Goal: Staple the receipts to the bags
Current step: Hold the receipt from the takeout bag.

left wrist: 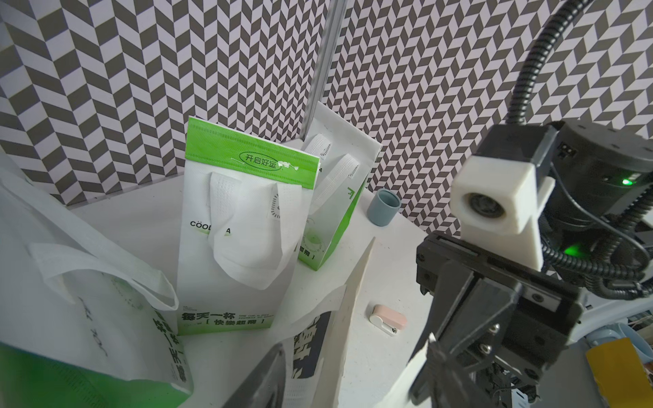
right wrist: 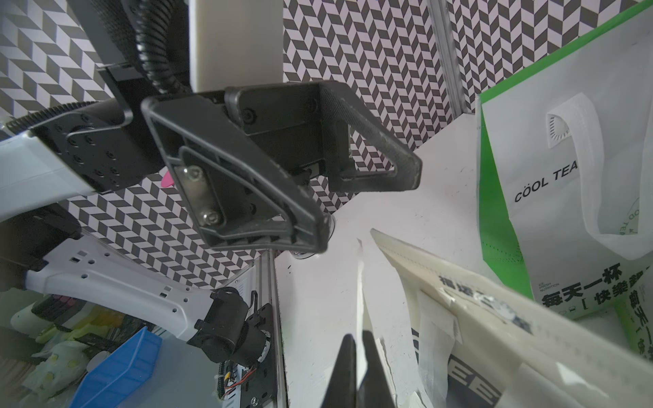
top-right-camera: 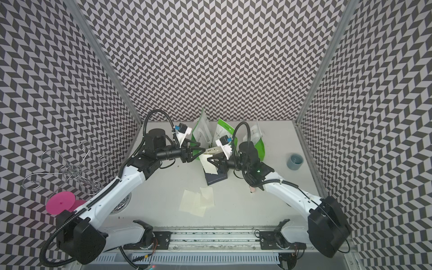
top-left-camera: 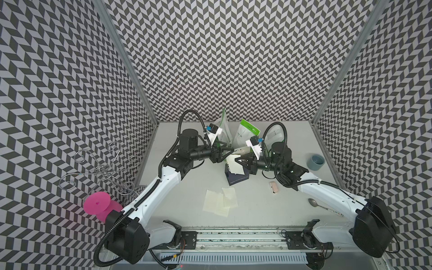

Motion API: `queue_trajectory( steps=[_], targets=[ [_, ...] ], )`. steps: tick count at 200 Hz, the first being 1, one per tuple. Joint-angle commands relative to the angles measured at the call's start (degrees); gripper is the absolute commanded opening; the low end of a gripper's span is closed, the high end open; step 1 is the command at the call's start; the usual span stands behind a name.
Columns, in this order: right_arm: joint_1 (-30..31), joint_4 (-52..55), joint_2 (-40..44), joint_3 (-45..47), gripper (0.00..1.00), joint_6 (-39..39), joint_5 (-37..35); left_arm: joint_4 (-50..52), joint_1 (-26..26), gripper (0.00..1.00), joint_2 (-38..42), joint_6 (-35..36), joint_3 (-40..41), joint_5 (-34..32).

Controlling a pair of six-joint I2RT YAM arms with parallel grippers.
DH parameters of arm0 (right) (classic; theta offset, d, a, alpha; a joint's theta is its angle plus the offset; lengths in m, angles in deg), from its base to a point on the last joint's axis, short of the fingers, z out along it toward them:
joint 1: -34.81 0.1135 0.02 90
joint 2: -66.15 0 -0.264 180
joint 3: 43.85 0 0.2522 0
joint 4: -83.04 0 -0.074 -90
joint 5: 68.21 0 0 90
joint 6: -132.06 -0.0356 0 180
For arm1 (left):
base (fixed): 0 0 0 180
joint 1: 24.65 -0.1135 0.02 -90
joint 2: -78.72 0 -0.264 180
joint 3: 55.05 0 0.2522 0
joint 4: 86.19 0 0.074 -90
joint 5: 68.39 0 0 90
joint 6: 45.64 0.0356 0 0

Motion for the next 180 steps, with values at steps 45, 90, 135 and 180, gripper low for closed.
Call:
queue_trajectory(
  steps=[45, 90, 135, 180],
  targets=[
    [0.00, -3.01, -2.70, -3.04, 0.00, 0.31, -1.49, 1.54, -0.50, 0.62, -1.40, 3.68, -0.36, -0.30],
    [-0.76, -1.98, -3.10, -3.04, 0.00, 0.53, -2.15, 1.28, -0.47, 0.56, -2.68, 4.06, -0.27, -0.05],
    [-1.93, -3.09, -2.65, -1.91, 0.00, -0.22, -2.71, 1.09, -0.49, 0.53, -2.87, 4.15, -0.08, -0.58],
    [-2.29, -3.92, -2.55, -1.50, 0.00, -0.55, -1.64, -0.40, -0.49, 0.56, -3.22, 3.36, 0.38, -0.16]
  ],
)
